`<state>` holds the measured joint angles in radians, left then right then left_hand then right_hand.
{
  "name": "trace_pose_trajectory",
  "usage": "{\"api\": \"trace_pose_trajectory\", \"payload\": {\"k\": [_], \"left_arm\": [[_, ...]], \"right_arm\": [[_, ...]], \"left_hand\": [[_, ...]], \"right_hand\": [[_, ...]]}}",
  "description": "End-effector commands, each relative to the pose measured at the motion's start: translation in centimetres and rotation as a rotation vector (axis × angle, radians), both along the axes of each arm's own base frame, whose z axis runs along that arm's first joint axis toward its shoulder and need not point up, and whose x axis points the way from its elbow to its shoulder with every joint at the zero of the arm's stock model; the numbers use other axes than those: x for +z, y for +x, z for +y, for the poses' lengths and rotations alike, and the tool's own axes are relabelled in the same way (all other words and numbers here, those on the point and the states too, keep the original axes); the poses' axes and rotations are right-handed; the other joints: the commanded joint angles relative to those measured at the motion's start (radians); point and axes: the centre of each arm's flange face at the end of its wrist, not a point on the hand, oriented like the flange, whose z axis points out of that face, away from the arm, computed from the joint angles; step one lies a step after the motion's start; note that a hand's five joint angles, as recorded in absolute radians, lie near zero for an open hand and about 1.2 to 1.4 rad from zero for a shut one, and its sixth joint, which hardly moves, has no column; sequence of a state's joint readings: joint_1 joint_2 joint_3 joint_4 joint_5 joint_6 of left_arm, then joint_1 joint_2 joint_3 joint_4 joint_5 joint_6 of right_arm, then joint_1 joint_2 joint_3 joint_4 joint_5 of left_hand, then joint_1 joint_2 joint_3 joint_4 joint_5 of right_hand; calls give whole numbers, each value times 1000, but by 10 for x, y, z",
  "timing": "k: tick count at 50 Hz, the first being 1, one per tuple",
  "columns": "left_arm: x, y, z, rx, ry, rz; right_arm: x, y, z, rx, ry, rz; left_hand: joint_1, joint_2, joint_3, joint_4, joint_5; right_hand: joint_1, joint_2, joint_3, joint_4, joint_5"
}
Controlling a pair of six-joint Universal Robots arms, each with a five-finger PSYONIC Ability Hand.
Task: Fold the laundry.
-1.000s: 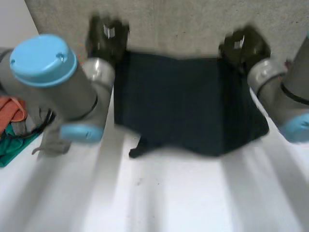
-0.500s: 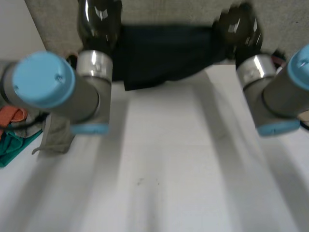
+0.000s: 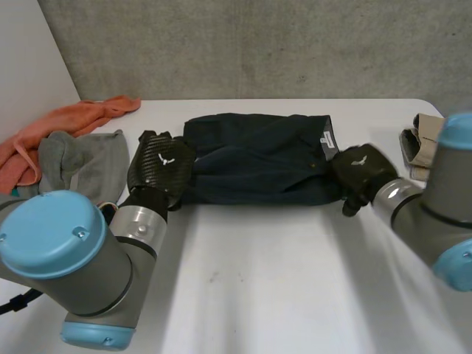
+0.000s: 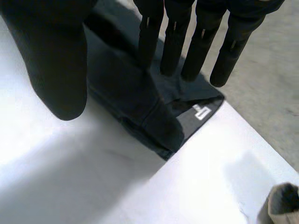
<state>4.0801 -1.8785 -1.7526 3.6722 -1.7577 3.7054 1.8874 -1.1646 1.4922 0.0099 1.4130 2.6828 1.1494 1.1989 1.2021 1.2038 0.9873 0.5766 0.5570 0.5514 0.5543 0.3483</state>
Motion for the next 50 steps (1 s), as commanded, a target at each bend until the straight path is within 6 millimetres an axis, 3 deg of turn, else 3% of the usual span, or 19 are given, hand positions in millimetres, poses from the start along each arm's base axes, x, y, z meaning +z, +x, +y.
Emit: {"api": "trace_pose_trajectory", "payload": {"k": [1, 5, 10, 15, 21, 26, 32, 33, 36, 38, 41, 45, 50], "left_arm": [[5, -1, 1, -5, 24, 26], [8, -2, -1, -9, 16, 34], [16, -4, -10, 5, -6, 52], [22, -9, -14, 0, -16, 78], [29, -13, -19, -3, -17, 103], [34, -16, -21, -7, -11, 117], [37, -17, -21, -11, -3, 141], [37, -16, -21, -9, 0, 141], [35, -16, -20, -10, 13, 135], [32, -15, -18, -9, 27, 123], [23, -12, -12, -10, 74, 85], [9, -3, 5, -15, 177, -3], [0, 21, 44, -22, 354, -169]], "right_arm": [[19, -17, 3, -65, 124, -145], [21, -27, 7, -75, 224, -166], [26, -34, 6, -87, 224, -176], [22, -34, 2, -84, 195, -184], [13, -30, -8, -68, 117, -193], [-22, -24, -29, -58, 114, -187], [-58, -8, -39, -16, 124, -129], [-60, -6, -39, -9, 124, -122], [-65, -1, -44, 1, 100, -115], [-57, 1, -47, -2, 57, -129], [-44, 0, -48, -7, 3, -129], [-11, -6, -38, -12, -64, -97], [17, -24, 5, 29, 15, 97]], "left_hand": [[247, 197, 194, 192, 234], [247, 197, 194, 192, 234], [247, 197, 194, 192, 234], [247, 197, 194, 192, 234], [247, 197, 194, 192, 234], [247, 197, 194, 192, 234], [247, 197, 194, 192, 234], [247, 197, 194, 192, 234], [247, 197, 194, 192, 234], [247, 197, 194, 192, 234], [247, 197, 194, 192, 234], [247, 197, 194, 192, 234], [247, 197, 194, 192, 234]], "right_hand": [[-57, -37, -32, -35, -3], [-57, -38, -32, -35, -3], [78, 97, 103, 100, 132], [-98, -78, -72, -75, -44], [-119, -99, -94, -96, -65], [-119, -99, -94, -96, -65], [-63, -44, -38, -41, -9], [-22, -3, 3, 0, 32], [399, 419, 424, 421, 453], [818, 837, 843, 840, 871], [820, 839, 845, 842, 873], [820, 839, 845, 842, 873], [820, 839, 845, 842, 873]]}}
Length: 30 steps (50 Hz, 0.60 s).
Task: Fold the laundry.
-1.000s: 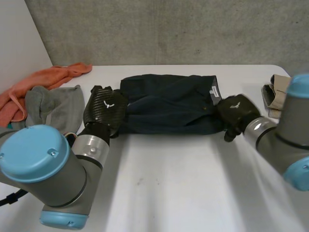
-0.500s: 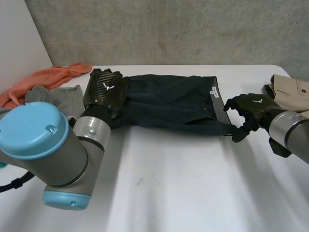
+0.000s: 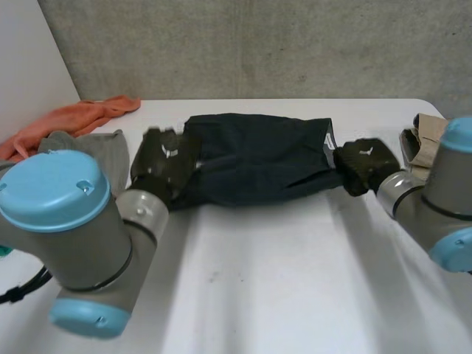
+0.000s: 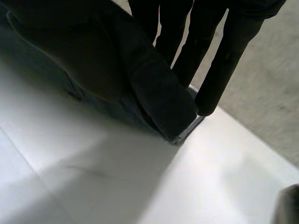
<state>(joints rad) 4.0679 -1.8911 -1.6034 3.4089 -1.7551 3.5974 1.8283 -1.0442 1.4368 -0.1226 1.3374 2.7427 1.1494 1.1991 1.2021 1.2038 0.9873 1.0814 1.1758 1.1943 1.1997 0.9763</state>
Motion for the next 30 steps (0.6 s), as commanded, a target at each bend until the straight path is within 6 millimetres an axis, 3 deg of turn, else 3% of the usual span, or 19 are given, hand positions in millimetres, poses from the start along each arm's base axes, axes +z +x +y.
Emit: {"api": "trace_pose_trajectory", "payload": {"k": [1, 4, 9, 12, 17, 23, 26, 27, 28, 30], "left_arm": [[-16, 30, 49, -30, 232, -220], [-25, 43, 73, -57, 337, -334], [-28, 49, 114, -156, 406, -428], [-28, 49, 134, -224, 427, -457], [-28, 46, 149, -289, 444, -495], [-25, 31, 126, -289, 353, -512], [-25, 12, 88, -239, 253, -478], [-24, 9, 77, -219, 223, -461], [-19, 0, 53, -182, 154, -418], [-16, -9, 33, -155, 90, -381]], "right_arm": [[39, -24, 50, 37, 72, 226], [34, -43, 72, 64, 176, 394], [20, -62, 102, 117, 324, 618], [27, -67, 118, 123, 347, 655], [31, -66, 121, 131, 333, 645], [30, -60, 113, 154, 302, 617], [26, -55, 96, 137, 241, 595], [24, -51, 82, 105, 191, 564], [23, -50, 75, 81, 165, 544], [23, -47, 61, 38, 117, 498]], "left_hand": [[247, 197, 194, 192, 234], [247, 197, 194, 192, 234], [247, 197, 194, 192, 234], [247, 197, 194, 192, 234], [247, 197, 194, 192, 234], [247, 197, 194, 192, 234], [247, 197, 194, 192, 234], [247, 197, 194, 192, 234], [247, 197, 194, 192, 234], [247, 197, 194, 192, 234]], "right_hand": [[315, 220, 202, 197, 245], [315, 220, 202, 197, 245], [315, 220, 202, 197, 245], [315, 220, 202, 197, 245], [315, 220, 202, 197, 245], [315, 220, 202, 197, 245], [315, 220, 202, 197, 245], [315, 220, 202, 197, 245], [315, 220, 202, 197, 245], [315, 220, 202, 197, 245]]}}
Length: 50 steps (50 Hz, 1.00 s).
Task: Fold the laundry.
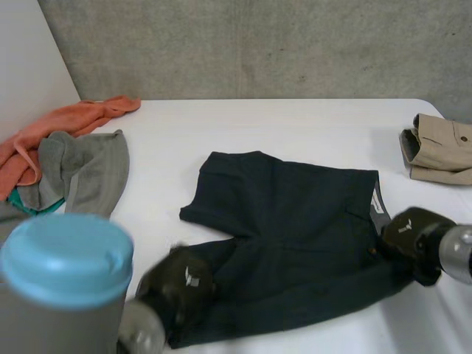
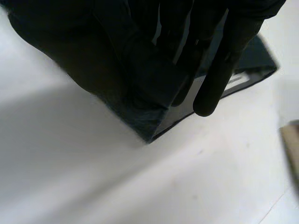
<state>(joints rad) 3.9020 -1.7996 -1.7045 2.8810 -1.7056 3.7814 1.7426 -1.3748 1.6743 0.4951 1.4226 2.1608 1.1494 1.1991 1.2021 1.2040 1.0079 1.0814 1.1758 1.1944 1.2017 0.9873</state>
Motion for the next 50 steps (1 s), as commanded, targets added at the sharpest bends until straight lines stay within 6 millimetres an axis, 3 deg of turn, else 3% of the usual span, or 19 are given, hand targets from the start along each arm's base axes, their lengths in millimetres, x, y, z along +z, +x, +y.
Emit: {"api": "trace_pose_trajectory", "payload": {"k": [1, 8, 13, 24, 25, 26, 28, 29, 31, 32, 38, 43, 47, 50], "left_arm": [[12, -44, -98, 85, -306, 176], [9, -84, -163, 101, -570, 325], [-16, -103, -211, 114, -774, 329], [-52, -122, -263, 138, -912, 338], [-57, -123, -266, 137, -913, 340], [-60, -124, -267, 129, -913, 341], [-64, -125, -266, 107, -907, 344], [-66, -129, -261, 82, -901, 348], [-69, -132, -255, 55, -889, 353], [-70, -133, -252, 44, -881, 353], [-33, -133, -229, 29, -885, 437], [-9, -120, -210, 36, -848, 467], [-7, -105, -189, 37, -757, 464], [1, -92, -171, 50, -668, 503]], "right_arm": [[-7, 13, -58, -98, -215, -149], [-17, 29, -103, -119, -404, -236], [-28, 47, -130, -96, -564, -275], [-73, 76, -172, -31, -757, -265], [-75, 76, -175, -34, -763, -257], [-77, 77, -177, -34, -769, -251], [-79, 76, -181, -54, -786, -237], [-77, 75, -182, -66, -796, -235], [-70, 73, -184, -95, -816, -243], [-59, 72, -184, -115, -842, -256], [-19, 64, -171, -141, -854, -349], [11, 60, -139, -90, -728, -447], [13, 38, -121, -121, -516, -471], [0, 24, -106, -161, -316, -473]], "left_hand": [[247, 197, 194, 192, 214], [247, 197, 194, 192, 214], [247, 197, 194, 192, 214], [247, 197, 194, 192, 214], [247, 197, 194, 192, 214], [186, 137, 134, 132, 153], [-320, -369, -372, -374, -353], [-709, -759, -761, -763, -742], [-973, -1022, -1025, -1027, -1006], [-975, -1025, -1028, -1029, -1008], [-975, -1025, -1028, -1029, -1008], [-975, -1025, -1028, -1029, -1008], [-971, -1021, -1024, -1026, -1004], [-971, -1021, -1024, -1026, -1004]], "right_hand": [[315, 220, 202, 195, 234], [315, 220, 202, 195, 234], [315, 220, 202, 195, 234], [315, 220, 202, 195, 234], [83, -11, -30, -37, 3], [-213, -307, -325, -333, -293], [-907, -1001, -1020, -1027, -987], [-907, -1001, -1020, -1027, -987], [-907, -1001, -1020, -1027, -987], [-907, -1001, -1020, -1027, -987], [-907, -1001, -1020, -1027, -987], [-907, -1001, -1020, -1027, -987], [-907, -1001, -1020, -1027, -987], [-907, -1001, -1020, -1027, -987]]}}
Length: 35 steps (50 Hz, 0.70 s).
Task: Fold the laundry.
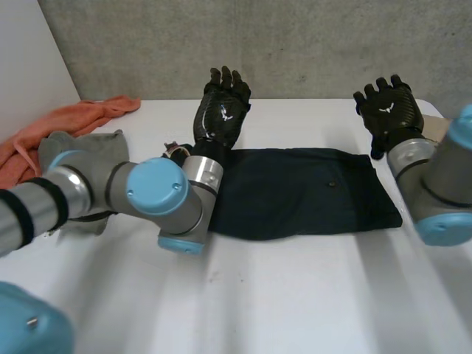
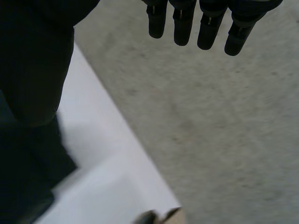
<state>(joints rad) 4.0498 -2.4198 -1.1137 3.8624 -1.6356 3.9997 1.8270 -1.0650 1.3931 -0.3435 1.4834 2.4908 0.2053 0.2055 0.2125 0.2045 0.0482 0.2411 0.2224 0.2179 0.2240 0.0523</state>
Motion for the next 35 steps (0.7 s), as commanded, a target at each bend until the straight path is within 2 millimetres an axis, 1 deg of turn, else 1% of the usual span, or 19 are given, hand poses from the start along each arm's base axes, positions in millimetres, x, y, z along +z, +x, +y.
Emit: {"api": "trace_pose_trajectory", "payload": {"k": [1, 2, 6, 9, 12, 13, 15, 16, 19, 20, 22, 23, 25, 27, 29, 30, 31, 34, 35], "left_arm": [[14, 30, 40, -41, 180, 47], [16, 37, 48, -53, 235, 75], [16, 49, 64, -78, 366, 137], [13, 53, 70, -84, 422, 160], [8, 56, 74, -85, 467, 175], [7, 57, 75, -84, 472, 171], [6, 57, 75, -84, 476, 172], [6, 58, 75, -82, 477, 172], [6, 58, 75, -83, 478, 175], [7, 58, 75, -81, 478, 175], [7, 58, 75, -81, 476, 175], [8, 58, 75, -81, 473, 177], [11, 58, 75, -82, 469, 182], [13, 59, 76, -83, 463, 184], [18, 59, 77, -85, 456, 189], [20, 60, 77, -86, 453, 191], [23, 61, 79, -89, 449, 195], [28, 63, 82, -91, 441, 199], [32, 65, 84, -93, 436, 206]], "right_arm": [[-18, -33, 41, 46, 449, -55], [-22, -34, 46, 53, 484, -53], [-37, -35, 54, 66, 522, -54], [-43, -40, 50, 50, 503, -61], [-49, -39, 49, 55, 497, -57], [-58, -38, 47, 54, 499, -48], [-65, -39, 43, 51, 500, -48], [-70, -39, 39, 47, 493, -47], [-76, -39, 34, 36, 479, -46], [-79, -40, 31, 23, 467, -43], [-82, -41, 29, 7, 459, -40], [-82, -45, 26, -20, 450, -37], [-80, -50, 23, -57, 434, -35], [-81, -61, 19, -118, 425, -32], [-75, -67, 15, -154, 400, -32], [-63, -72, 14, -178, 368, -22], [-55, -74, 14, -184, 345, -5], [-38, -81, 15, -195, 290, 89], [-37, -82, 16, -193, 283, 125]], "left_hand": [[-27, -27, -34, -26, -44], [-27, -27, -34, -26, -44], [-7, -7, -14, -6, -24], [-6, -7, -14, -6, -24], [-4, -4, -11, -3, -21], [-1, -1, -8, 0, -18], [-1, -1, -8, 0, -18], [-1, -1, -8, 0, -18], [-1, -1, -8, 0, -18], [5, 5, -2, 6, -12], [5, 5, -2, 6, -12], [5, 5, -2, 6, -12], [5, 5, -2, 6, -12], [5, 5, -2, 6, -12], [5, 5, -2, 6, -12], [5, 5, -2, 6, -12], [2, 2, -5, 3, -15], [2, 2, -5, 3, -15], [2, 2, -5, 3, -15]], "right_hand": [[-19, 0, 4, -2, -5], [8, 27, 31, 25, 22], [84, 103, 108, 102, 99], [137, 156, 161, 154, 152], [175, 194, 199, 193, 190], [205, 223, 228, 222, 219], [237, 256, 260, 254, 251], [313, 332, 336, 330, 327], [442, 461, 466, 459, 457], [626, 645, 649, 643, 640], [890, 909, 914, 908, 905], [1152, 1171, 1176, 1170, 1167], [1155, 1174, 1178, 1172, 1169], [1155, 1174, 1178, 1172, 1169], [1155, 1174, 1178, 1172, 1169], [1155, 1174, 1178, 1172, 1169], [1155, 1174, 1178, 1172, 1169], [1155, 1174, 1178, 1172, 1169], [1155, 1174, 1178, 1172, 1169]]}}
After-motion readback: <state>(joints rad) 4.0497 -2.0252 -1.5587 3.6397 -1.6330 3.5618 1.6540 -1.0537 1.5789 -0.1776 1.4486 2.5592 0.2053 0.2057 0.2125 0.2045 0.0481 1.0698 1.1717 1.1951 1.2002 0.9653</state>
